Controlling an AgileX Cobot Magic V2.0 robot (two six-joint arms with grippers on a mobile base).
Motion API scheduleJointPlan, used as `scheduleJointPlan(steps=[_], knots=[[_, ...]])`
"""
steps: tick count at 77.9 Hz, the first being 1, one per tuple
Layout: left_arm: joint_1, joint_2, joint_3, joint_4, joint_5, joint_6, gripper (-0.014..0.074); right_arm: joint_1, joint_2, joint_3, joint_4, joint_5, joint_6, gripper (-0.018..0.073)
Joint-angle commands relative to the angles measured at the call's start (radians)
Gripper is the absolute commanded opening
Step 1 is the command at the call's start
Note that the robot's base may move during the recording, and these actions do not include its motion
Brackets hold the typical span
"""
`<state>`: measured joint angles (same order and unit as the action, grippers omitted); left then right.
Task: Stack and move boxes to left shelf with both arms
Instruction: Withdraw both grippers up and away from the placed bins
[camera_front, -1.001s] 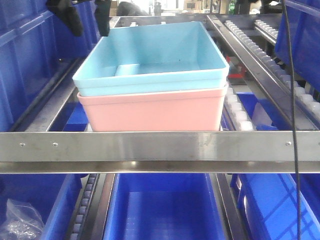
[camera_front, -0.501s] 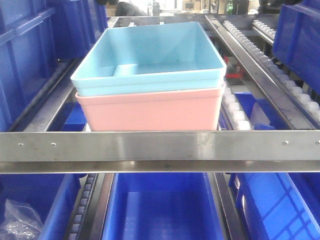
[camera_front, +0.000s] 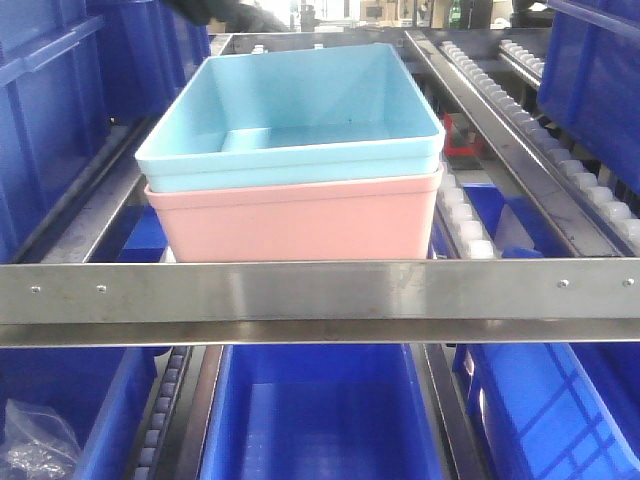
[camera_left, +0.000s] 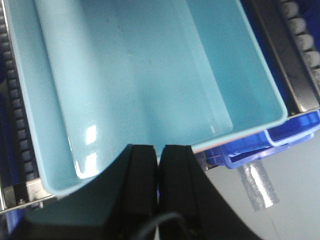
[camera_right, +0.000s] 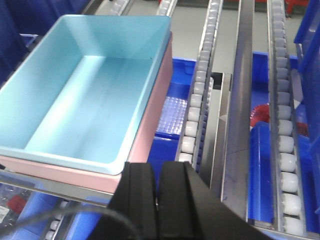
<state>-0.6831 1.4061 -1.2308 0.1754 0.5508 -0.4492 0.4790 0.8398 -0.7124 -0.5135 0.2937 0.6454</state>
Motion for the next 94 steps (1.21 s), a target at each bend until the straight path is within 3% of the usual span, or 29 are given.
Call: scheduleJointPlan(steps=[1,14,22,39,55,87,94], knots=[[-0.007,-0.139,0.106,0.001,-0.179,-0.008,-0.0002,0.001,-0.043,0.012,-0.029,-0.117,-0.006,0.005],[-0.007,-0.347,0.367,0.023,-0.307,-0.008,-0.0002,0.001,-0.136,0.126,-0.029,-0.19,-0.006,0.005],[-0.005,-0.5,0.516,0.123,-0.39,-0.008,-0.0002,0.001,-0.198,0.162,-0.029,-0.186,-0.006,0.005],[-0.005,-0.839,0.731,0.139,-0.406,-0.008,-0.0002,0.001,-0.254,0.168,-0.029,-0.183,-0.006,0.005],[-0.005,-1.01,0.769,0.139,-0.402,-0.008,-0.0003,0.001,-0.254,0.168,-0.029,-0.183,-0.006,0.005],[-0.005,-1.011,0.769,0.139,-0.404,-0.008,-0.0003,0.0,-0.258,0.168,-0.029,-0.177,-0.006,0.005],[-0.005,-1.011,0.769,0.139,-0.404,-0.008,-0.0003,-0.07,-0.295,0.168,-0.009,-0.129,0.01,0.005]])
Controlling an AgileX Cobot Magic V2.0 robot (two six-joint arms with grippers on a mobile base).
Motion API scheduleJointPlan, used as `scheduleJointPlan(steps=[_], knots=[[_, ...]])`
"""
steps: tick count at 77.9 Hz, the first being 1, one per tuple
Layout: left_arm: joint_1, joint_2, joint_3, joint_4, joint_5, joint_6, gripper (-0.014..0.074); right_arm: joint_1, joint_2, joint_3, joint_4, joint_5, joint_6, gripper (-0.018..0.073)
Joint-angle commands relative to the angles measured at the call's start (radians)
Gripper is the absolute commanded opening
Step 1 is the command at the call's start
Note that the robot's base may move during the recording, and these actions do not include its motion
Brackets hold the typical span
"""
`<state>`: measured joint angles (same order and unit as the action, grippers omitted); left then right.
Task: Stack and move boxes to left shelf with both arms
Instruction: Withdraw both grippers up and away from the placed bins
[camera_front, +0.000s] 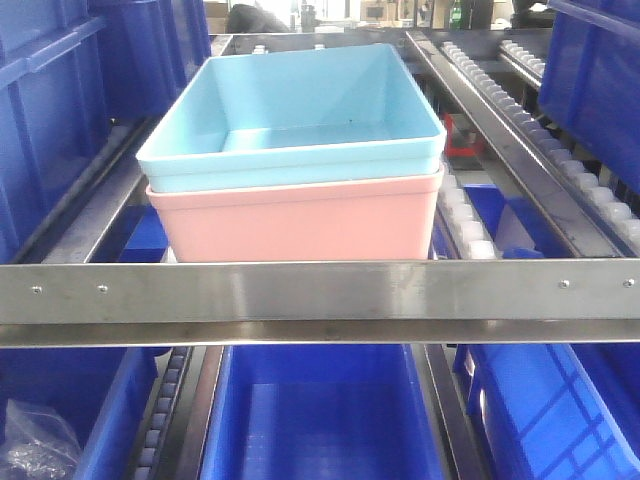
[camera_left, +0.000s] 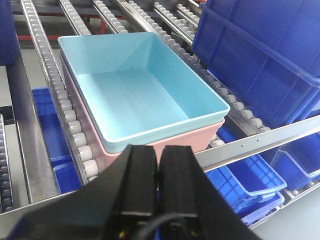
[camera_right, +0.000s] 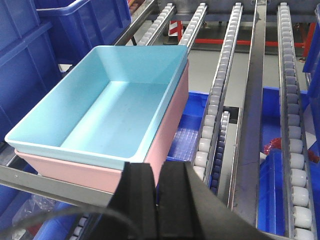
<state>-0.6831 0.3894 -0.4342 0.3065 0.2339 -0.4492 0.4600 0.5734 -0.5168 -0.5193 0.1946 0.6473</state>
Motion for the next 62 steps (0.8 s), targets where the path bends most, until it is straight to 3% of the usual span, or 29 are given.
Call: scheduleJointPlan(steps=[1,10,19,26,35,40,50,62], knots=[[-0.005,0.005,-0.028,0.008,-0.087,-0.008,-0.0003,-0.068,-0.038,-0.025,0.002,-0.019,0.008,0.005],[-0.005,0.007,-0.028,0.008,-0.089,-0.008,-0.0003,-0.209,-0.17,0.056,0.111,-0.038,0.008,0.005],[-0.005,0.007,-0.028,0.008,-0.089,-0.008,-0.0003,-0.278,-0.309,0.166,0.163,-0.021,-0.008,0.005],[-0.005,0.007,-0.028,0.008,-0.089,-0.008,-0.0003,-0.323,-0.4,0.25,0.254,-0.036,-0.197,0.005],[-0.005,0.007,-0.028,0.008,-0.089,-0.008,-0.0003,-0.372,-0.475,0.342,0.48,-0.147,-0.58,0.005],[-0.005,0.007,-0.028,0.008,-0.089,-0.008,-0.0003,-0.379,-0.499,0.387,0.539,-0.255,-0.681,0.005],[-0.005,0.007,-0.028,0.008,-0.089,-0.008,-0.0003,-0.38,-0.58,0.514,0.54,-0.467,-0.685,0.005],[-0.005,0.007,-0.028,0.008,-0.091,-0.008,-0.0003,-0.384,-0.603,0.523,0.54,-0.435,-0.683,0.005]])
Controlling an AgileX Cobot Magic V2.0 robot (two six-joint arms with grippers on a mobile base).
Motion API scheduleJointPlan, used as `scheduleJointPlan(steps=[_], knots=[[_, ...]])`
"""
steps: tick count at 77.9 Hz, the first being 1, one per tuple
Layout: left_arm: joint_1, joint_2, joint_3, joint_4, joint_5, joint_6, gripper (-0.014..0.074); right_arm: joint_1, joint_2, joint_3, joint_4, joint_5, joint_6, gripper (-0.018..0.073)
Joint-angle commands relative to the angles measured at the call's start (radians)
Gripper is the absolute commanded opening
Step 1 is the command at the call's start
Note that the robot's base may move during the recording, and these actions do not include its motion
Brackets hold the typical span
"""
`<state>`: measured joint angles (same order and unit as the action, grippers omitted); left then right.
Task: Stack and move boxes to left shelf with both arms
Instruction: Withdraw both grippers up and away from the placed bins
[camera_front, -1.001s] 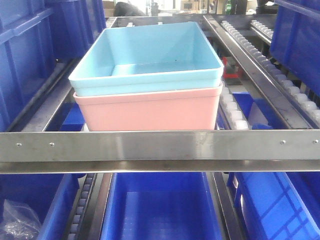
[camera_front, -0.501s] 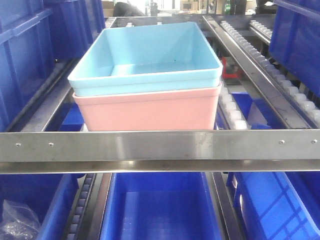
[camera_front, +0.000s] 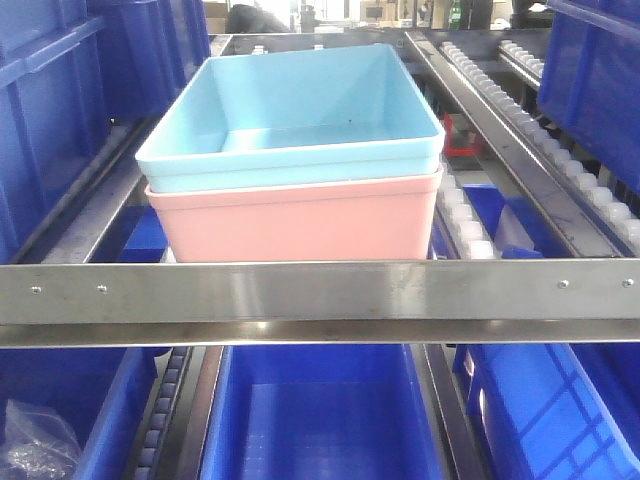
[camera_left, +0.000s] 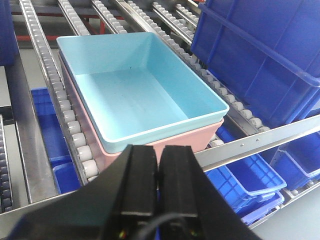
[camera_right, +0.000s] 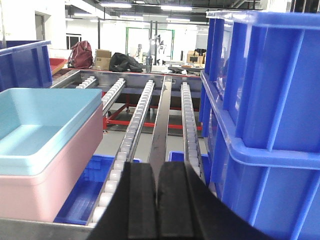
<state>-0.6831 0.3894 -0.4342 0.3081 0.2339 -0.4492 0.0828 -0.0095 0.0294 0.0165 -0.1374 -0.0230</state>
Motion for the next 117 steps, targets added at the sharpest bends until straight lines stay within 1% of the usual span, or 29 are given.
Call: scheduleJointPlan(steps=[1,44,47,49,52,56,59,61,66,69,79,85,89,98,101,117], knots=[[-0.005,0.007,-0.028,0.006,-0.089,-0.008,-0.0003,-0.007,-0.02,-0.023,0.004,-0.102,-0.013,0.005],[-0.005,0.007,-0.02,0.002,-0.097,-0.008,-0.0003,-0.007,-0.02,-0.023,0.003,-0.102,-0.013,0.005],[-0.005,0.007,-0.007,-0.045,-0.1,-0.006,-0.0003,-0.007,-0.02,-0.023,0.003,-0.102,-0.013,0.005],[-0.003,0.004,0.002,-0.08,-0.097,0.017,0.0,-0.007,-0.02,-0.023,0.003,-0.102,-0.013,0.005],[0.018,-0.015,0.016,-0.101,-0.09,0.065,0.0,-0.007,-0.02,-0.023,0.003,-0.101,-0.013,0.005],[0.061,-0.05,0.049,-0.178,-0.104,0.123,0.0,-0.007,-0.02,-0.023,0.003,-0.101,-0.013,0.005],[0.118,-0.09,0.093,-0.249,-0.156,0.195,0.0,-0.007,-0.02,-0.023,0.003,-0.101,-0.013,0.005],[0.161,-0.111,0.117,-0.279,-0.19,0.239,0.0,-0.007,-0.02,-0.023,0.003,-0.101,-0.013,0.005],[0.257,-0.172,0.184,-0.316,-0.273,0.344,0.0,-0.007,-0.02,-0.023,0.003,-0.101,-0.013,0.005],[0.324,-0.211,0.217,-0.328,-0.294,0.359,0.0,-0.007,-0.02,-0.023,0.003,-0.101,-0.013,0.005],[0.501,-0.332,0.304,-0.348,-0.29,0.359,0.0,-0.007,-0.02,-0.023,0.003,-0.101,-0.013,0.005],[0.573,-0.394,0.349,-0.354,-0.292,0.359,0.0,-0.007,-0.02,-0.023,0.003,-0.101,-0.013,0.005],[0.604,-0.42,0.377,-0.357,-0.307,0.359,0.0,-0.007,-0.02,-0.023,0.003,-0.101,-0.013,0.005],[0.612,-0.415,0.462,-0.357,-0.456,0.361,-0.0001,-0.007,-0.02,-0.023,0.003,-0.101,-0.013,0.005],[0.612,-0.415,0.459,-0.357,-0.426,0.361,-0.0001,-0.007,-0.02,-0.023,0.003,-0.101,-0.013,0.005],[0.612,-0.415,0.459,-0.357,-0.412,0.361,-0.0001,-0.007,-0.02,-0.023,0.003,-0.101,-0.013,0.005]])
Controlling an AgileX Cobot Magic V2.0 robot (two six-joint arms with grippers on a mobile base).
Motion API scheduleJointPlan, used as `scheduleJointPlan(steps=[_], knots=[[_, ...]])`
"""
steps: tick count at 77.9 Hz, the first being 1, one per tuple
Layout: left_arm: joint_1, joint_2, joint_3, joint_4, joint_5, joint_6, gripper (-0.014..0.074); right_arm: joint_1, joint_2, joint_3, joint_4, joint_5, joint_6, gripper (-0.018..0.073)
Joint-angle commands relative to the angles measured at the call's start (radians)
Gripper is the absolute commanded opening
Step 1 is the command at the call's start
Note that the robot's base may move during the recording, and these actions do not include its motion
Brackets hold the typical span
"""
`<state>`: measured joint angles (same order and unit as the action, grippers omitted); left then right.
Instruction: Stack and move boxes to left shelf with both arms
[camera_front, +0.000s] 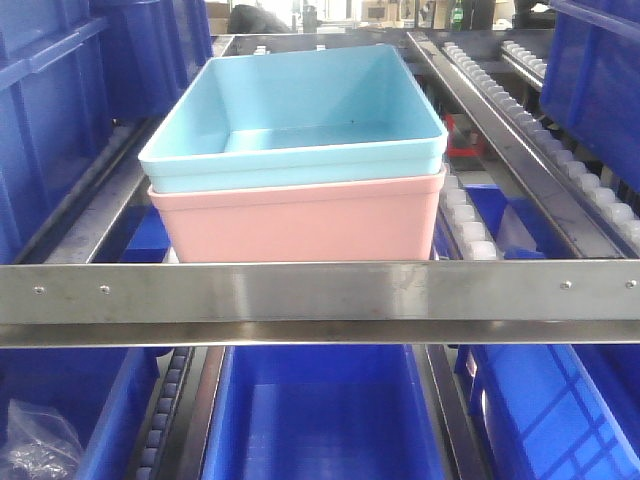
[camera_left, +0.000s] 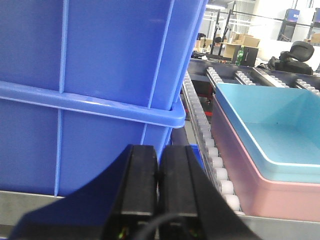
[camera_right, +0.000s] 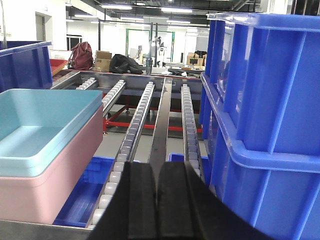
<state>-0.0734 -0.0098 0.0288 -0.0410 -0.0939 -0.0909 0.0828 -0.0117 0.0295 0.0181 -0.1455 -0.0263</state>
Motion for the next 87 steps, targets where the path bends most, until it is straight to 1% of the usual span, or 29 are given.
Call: scheduleJointPlan(steps=[1,9,13,16,18,20,21,87], knots=[[0.003,-0.016,-0.004,-0.008,-0.082,0.003,-0.0001,-0.007,-0.018,-0.023,0.002,-0.093,-0.01,0.005],[0.003,-0.016,-0.004,-0.003,-0.055,0.003,-0.0001,-0.007,-0.018,-0.023,0.002,-0.093,-0.01,0.005],[0.003,-0.016,-0.004,0.027,-0.051,0.006,-0.0001,-0.007,-0.018,-0.023,0.002,-0.093,-0.01,0.005],[0.003,-0.016,-0.004,0.053,-0.051,0.033,-0.0001,-0.007,-0.018,-0.023,0.002,-0.093,-0.01,0.005],[0.003,-0.016,-0.004,0.053,-0.051,0.057,-0.0001,-0.007,-0.018,-0.023,0.002,-0.093,-0.01,0.005],[0.003,-0.016,-0.004,0.05,-0.051,0.063,-0.0001,-0.007,-0.018,-0.023,0.002,-0.093,-0.01,0.005],[0.003,-0.016,-0.004,0.041,-0.051,0.063,-0.0001,-0.007,-0.018,-0.023,0.002,-0.093,-0.01,0.005],[0.003,-0.016,-0.004,0.041,-0.056,0.063,-0.0001,-0.007,-0.018,-0.023,0.002,-0.093,-0.01,0.005]])
